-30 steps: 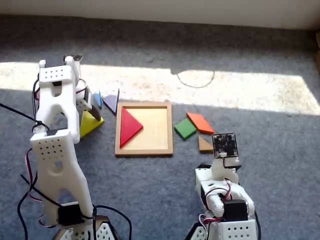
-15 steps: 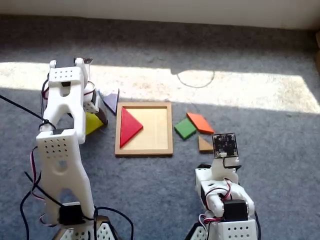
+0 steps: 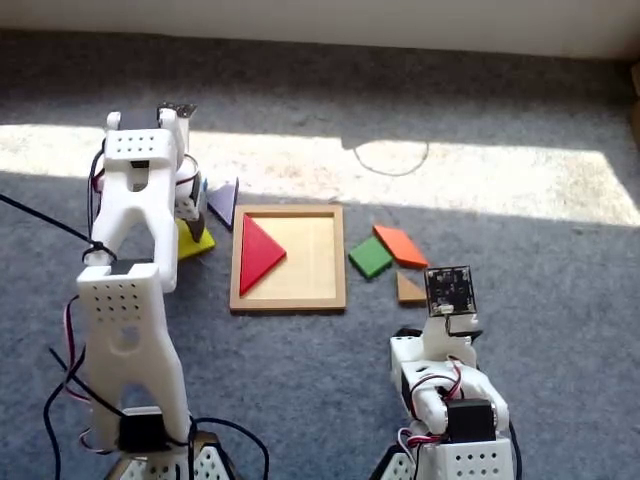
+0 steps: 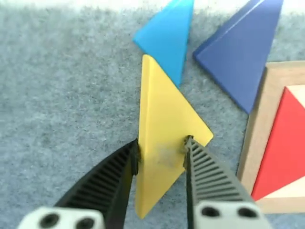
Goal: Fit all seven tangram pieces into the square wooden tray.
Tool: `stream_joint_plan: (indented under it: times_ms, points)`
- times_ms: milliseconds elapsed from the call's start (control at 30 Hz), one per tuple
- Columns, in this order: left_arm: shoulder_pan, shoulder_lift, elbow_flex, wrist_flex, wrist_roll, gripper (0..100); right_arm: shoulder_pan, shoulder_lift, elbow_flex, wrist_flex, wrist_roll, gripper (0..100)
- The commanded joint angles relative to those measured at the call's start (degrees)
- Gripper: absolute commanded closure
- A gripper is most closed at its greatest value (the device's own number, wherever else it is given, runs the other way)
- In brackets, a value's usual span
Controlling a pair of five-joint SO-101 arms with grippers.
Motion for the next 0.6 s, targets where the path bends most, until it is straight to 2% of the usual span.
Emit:
stream_joint_plan:
  times_ms: [0, 300, 567]
  points:
    - [4.7, 0.4, -0.04, 0.18, 0.44, 87, 0.66, -0.84, 5.32, 0.31, 0.44, 98.9]
    - [6.02, 0.31, -8.31, 3.16, 3.69, 87, 0.66, -0.84, 5.32, 0.31, 0.44, 98.9]
    - [10.15, 0.31, -8.57, 3.16, 3.69, 87, 0.75, -0.84, 5.32, 0.31, 0.44, 98.9]
